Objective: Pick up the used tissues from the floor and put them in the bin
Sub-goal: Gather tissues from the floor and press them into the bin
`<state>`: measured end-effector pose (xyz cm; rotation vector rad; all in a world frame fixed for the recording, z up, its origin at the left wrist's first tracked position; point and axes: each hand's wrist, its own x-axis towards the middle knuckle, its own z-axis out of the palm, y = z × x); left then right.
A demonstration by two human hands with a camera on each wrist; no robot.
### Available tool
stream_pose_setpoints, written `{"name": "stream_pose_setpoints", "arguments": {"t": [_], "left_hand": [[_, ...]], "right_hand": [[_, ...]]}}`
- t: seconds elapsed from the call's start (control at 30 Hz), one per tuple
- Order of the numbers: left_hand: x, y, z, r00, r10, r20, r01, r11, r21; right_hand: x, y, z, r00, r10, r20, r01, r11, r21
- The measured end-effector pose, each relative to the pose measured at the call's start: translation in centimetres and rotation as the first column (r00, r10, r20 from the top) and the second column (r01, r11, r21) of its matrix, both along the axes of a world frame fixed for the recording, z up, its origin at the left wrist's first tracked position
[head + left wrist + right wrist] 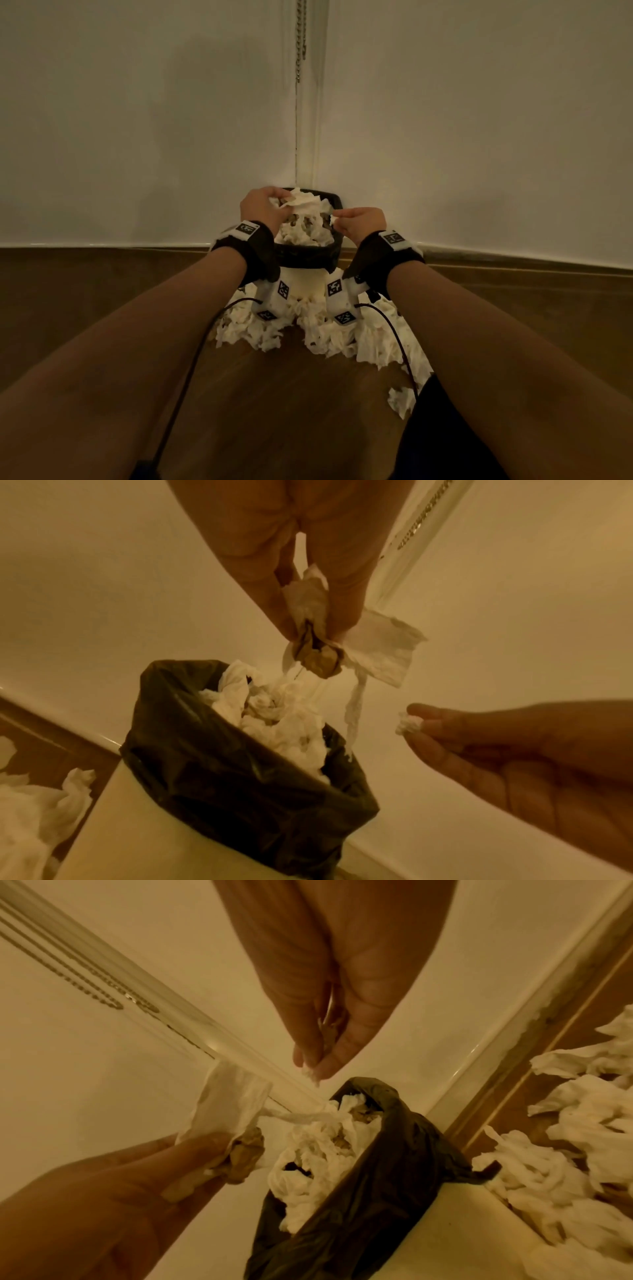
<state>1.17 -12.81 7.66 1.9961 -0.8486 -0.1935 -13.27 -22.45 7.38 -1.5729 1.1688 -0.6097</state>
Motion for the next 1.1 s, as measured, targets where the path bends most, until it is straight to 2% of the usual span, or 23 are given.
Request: {"name": "stream_pose_setpoints", "arguments": {"t": [0.1,0.27,0.3,0.37,0.43,0.5,0.6,0.67,0.73,0.83,0.9,1.0,1.1], "left_hand": [[0.5,-0.6,-1.5,0.996,-0.037,0.087,0.030,0.996,0.087],[1.5,-1.0,-3.9,0.989,-0.044,0.141,0.018,0.983,0.182],[1.5,-0.9,-4.2,0.985,-0.062,0.158,0.030,0.980,0.198],[1.6,-0.8,-4.9,0.971,-0.125,0.202,0.081,0.973,0.216],[1.8,-0.8,-5.5,0.947,-0.203,0.249,0.136,0.956,0.261],[2.0,-0.8,-5.9,0.927,-0.271,0.259,0.161,0.911,0.379],[1.8,-0.5,-6.2,0.892,-0.396,0.217,0.202,0.780,0.592],[1.5,-0.1,-6.4,0.853,-0.472,0.223,0.195,0.685,0.702],[1.3,0.2,-6.5,0.830,-0.492,0.263,0.147,0.647,0.748],[1.1,0.7,-6.2,0.845,-0.411,0.341,0.077,0.726,0.684],[1.1,1.1,-6.0,0.844,-0.357,0.400,0.049,0.794,0.605],[1.1,2.1,-5.6,0.844,-0.273,0.461,0.029,0.882,0.470],[1.4,3.3,-5.6,0.850,-0.196,0.489,0.012,0.936,0.353]], "right_hand": [[1.1,-0.6,-1.0,0.993,0.009,-0.120,-0.015,0.999,-0.048],[3.1,-0.6,-2.3,0.951,-0.008,-0.310,-0.035,0.990,-0.133],[3.6,-0.2,-2.1,0.948,0.005,-0.318,-0.055,0.987,-0.148],[4.1,0.8,-2.0,0.916,0.099,-0.388,-0.195,0.956,-0.219],[4.7,1.8,-2.5,0.802,0.176,-0.571,-0.358,0.907,-0.223],[4.9,2.1,-3.2,0.718,0.222,-0.659,-0.474,0.850,-0.231],[4.8,2.0,-3.9,0.552,0.268,-0.790,-0.587,0.797,-0.139],[4.6,1.9,-4.0,0.493,0.285,-0.822,-0.626,0.772,-0.107],[4.2,1.8,-3.9,0.441,0.287,-0.850,-0.665,0.741,-0.095],[3.9,1.8,-3.3,0.425,0.260,-0.867,-0.685,0.719,-0.120],[3.9,1.9,-2.5,0.460,0.224,-0.859,-0.686,0.704,-0.184],[3.9,2.2,-1.7,0.559,0.125,-0.820,-0.652,0.677,-0.341],[4.3,3.1,-1.5,0.697,0.022,-0.717,-0.556,0.648,-0.521]]}}
